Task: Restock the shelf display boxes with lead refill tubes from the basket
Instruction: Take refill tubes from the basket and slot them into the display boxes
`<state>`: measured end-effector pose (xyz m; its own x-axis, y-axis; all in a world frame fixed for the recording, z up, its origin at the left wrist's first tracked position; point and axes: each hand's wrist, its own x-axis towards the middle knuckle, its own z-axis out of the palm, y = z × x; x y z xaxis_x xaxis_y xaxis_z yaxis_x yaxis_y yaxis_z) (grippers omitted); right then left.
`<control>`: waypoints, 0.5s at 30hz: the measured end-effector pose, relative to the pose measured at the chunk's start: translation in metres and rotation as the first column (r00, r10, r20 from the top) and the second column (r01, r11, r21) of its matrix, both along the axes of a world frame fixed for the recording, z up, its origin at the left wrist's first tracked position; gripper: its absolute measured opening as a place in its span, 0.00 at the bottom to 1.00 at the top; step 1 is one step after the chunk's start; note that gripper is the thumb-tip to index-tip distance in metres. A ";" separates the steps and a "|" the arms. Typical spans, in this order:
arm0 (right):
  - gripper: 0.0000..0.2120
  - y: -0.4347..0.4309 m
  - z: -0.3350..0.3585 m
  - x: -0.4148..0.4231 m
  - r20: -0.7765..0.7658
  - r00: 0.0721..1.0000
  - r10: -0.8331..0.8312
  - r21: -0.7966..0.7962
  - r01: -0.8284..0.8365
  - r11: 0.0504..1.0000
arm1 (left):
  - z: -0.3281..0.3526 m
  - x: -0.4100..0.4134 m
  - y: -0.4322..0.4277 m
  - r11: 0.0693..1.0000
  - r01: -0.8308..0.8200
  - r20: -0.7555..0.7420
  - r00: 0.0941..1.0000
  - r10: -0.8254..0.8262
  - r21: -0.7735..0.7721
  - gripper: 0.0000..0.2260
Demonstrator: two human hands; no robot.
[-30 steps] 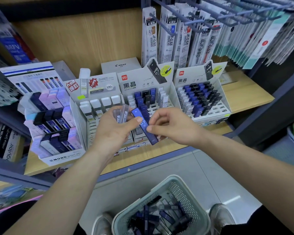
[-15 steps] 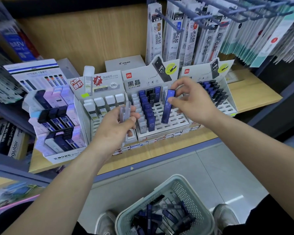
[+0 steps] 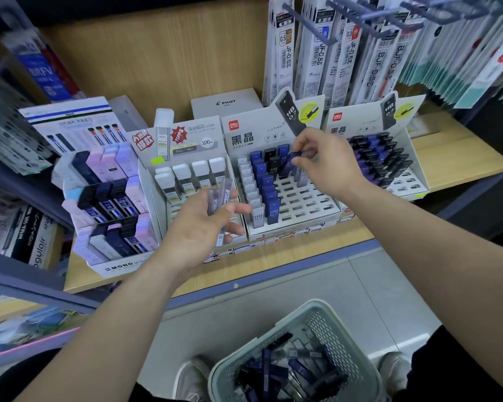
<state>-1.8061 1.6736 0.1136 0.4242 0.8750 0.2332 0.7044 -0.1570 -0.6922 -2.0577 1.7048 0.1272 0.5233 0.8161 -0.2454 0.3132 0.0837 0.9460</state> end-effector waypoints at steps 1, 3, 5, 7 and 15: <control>0.09 0.001 0.000 0.000 0.004 1.000 0.004 -0.006 -0.004 1.000 | 0.000 0.000 0.000 1.000 0.000 0.003 1.000 0.000 -0.005 0.08; 0.09 0.001 0.001 0.001 0.027 1.000 0.015 -0.023 -0.014 1.000 | 0.000 -0.001 0.001 1.000 -0.003 0.008 1.000 0.003 -0.008 0.08; 0.08 0.001 0.003 0.002 0.049 0.998 0.028 -0.041 -0.026 0.999 | -0.001 -0.001 0.001 1.000 -0.009 0.012 1.000 0.009 -0.009 0.09; 0.07 0.000 0.005 0.002 0.072 0.997 0.041 -0.056 -0.037 0.998 | -0.002 -0.002 0.001 1.000 -0.016 0.016 1.000 0.016 -0.005 0.09; 0.04 0.004 -0.001 0.000 0.187 0.982 0.037 -0.012 -0.036 0.999 | -0.002 -0.007 0.000 0.999 -0.024 0.050 0.998 0.026 -0.035 0.08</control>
